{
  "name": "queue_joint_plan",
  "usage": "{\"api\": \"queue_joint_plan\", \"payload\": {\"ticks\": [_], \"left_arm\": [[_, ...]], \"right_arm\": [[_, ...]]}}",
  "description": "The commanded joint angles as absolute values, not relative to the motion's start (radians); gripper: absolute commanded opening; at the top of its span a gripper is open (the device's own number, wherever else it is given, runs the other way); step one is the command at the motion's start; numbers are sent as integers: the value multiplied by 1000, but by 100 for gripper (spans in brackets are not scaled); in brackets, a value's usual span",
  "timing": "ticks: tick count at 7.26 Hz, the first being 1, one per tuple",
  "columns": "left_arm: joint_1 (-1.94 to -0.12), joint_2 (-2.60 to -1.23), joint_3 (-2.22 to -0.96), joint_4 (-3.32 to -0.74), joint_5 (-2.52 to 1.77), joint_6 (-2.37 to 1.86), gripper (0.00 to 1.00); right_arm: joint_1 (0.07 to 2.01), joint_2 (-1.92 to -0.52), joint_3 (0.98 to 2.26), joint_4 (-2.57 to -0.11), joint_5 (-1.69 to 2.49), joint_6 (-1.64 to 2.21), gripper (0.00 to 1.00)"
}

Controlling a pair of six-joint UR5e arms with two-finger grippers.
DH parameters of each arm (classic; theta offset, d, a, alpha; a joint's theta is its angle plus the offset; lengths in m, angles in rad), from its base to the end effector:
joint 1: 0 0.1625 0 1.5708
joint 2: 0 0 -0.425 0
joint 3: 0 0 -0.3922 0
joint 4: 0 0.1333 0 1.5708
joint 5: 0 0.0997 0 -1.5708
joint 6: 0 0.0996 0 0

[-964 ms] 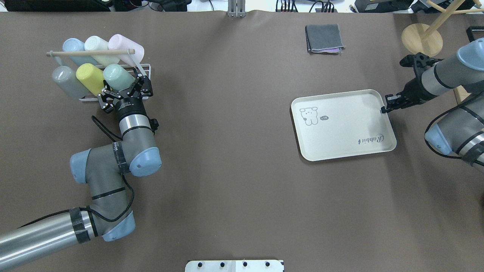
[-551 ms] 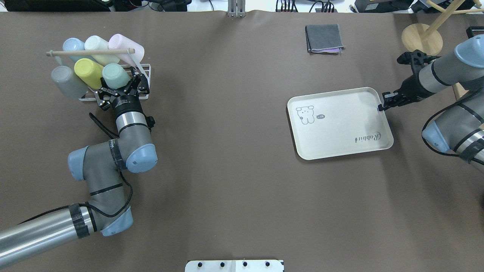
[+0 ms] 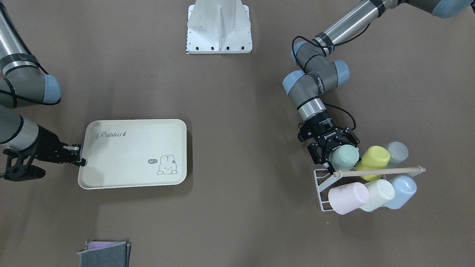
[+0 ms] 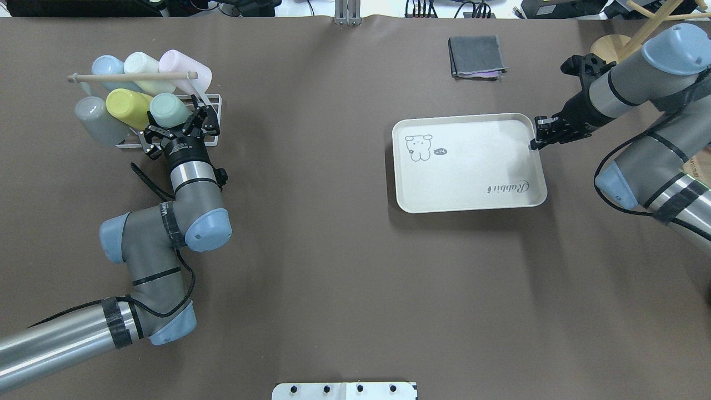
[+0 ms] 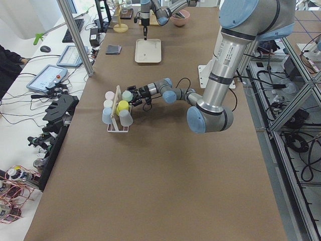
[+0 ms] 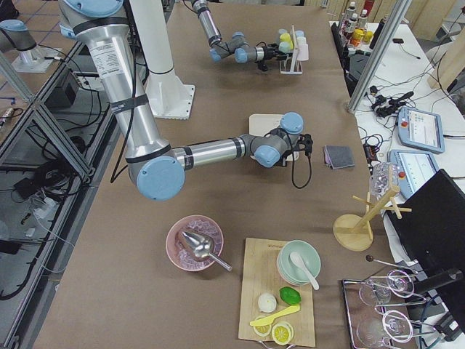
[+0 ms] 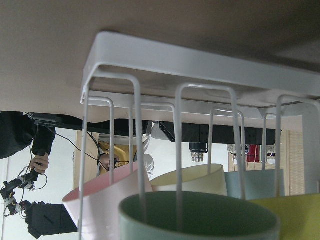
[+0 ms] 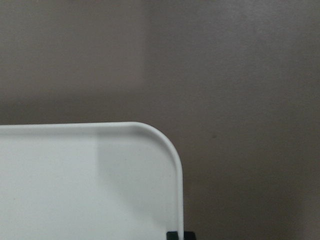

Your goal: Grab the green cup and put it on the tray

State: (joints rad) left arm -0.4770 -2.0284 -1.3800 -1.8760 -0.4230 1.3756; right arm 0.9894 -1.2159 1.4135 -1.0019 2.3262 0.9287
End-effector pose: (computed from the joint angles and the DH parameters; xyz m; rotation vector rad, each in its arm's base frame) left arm 0.4941 -0.5077 0.4208 0.4064 -1.3821 1.7878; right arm -0.3050 -0.5826 0.4671 0.0391 -1.0181 0.0274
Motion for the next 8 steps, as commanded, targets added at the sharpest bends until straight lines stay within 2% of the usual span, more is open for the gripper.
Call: {"api": "queue_joint_plan", "payload": {"ticks": [1, 2, 3, 5, 8], "left_arm": [[-483, -2031, -1402, -1876, -422, 1391, 55], [-492, -2029, -1413, -1884, -422, 1417, 38], [-500, -2028, -1411, -1900, -420, 1422, 28], [-524, -2023, -1440, -1928, -420, 1509, 19], [-537, -2016, -1428, -2106, -422, 1675, 18]], "right_arm": [[881, -1151, 1475, -1061, 2246, 1125, 0], [814, -1119, 1485, -1065, 2188, 1226, 0], [778, -1071, 1485, -1100, 2154, 1289, 0], [721, -973, 1503, -1244, 2082, 1295, 0], [663, -1003, 1583, -1239, 2014, 1180, 0]]}}
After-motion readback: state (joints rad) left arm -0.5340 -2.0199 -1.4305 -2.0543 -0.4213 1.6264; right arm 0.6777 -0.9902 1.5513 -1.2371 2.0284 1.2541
